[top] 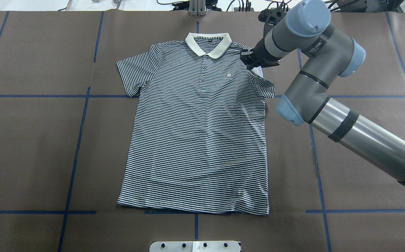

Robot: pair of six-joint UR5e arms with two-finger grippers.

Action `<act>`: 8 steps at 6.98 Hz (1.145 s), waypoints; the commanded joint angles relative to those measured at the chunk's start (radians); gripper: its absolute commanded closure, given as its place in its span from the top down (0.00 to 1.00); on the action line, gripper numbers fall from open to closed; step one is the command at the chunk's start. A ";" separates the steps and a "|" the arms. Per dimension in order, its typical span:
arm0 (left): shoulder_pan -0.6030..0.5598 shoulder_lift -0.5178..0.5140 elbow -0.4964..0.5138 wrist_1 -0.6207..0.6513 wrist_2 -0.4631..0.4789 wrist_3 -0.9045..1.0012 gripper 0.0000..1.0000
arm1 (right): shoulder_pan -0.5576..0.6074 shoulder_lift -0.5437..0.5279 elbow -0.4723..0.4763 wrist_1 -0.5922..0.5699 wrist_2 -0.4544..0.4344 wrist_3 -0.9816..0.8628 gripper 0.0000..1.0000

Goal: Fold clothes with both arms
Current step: 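Grasp the sleeve with the right gripper and fold it toward the shirt's center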

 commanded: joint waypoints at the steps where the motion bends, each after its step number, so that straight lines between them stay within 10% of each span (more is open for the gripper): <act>1: 0.000 0.002 0.000 -0.001 0.000 -0.001 1.00 | -0.060 0.147 -0.155 -0.032 -0.138 0.043 0.00; 3: 0.000 0.000 0.000 -0.001 0.001 -0.007 1.00 | -0.061 0.186 -0.232 -0.023 -0.179 0.033 0.00; 4: 0.002 -0.001 0.000 -0.004 0.001 -0.034 1.00 | -0.060 0.183 -0.235 0.001 -0.177 0.030 0.65; 5: 0.005 -0.003 0.001 -0.004 0.003 -0.037 1.00 | -0.060 0.182 -0.235 0.006 -0.177 0.028 1.00; 8: 0.082 -0.113 0.001 0.002 0.018 -0.233 1.00 | -0.057 0.156 -0.216 0.092 -0.144 0.030 1.00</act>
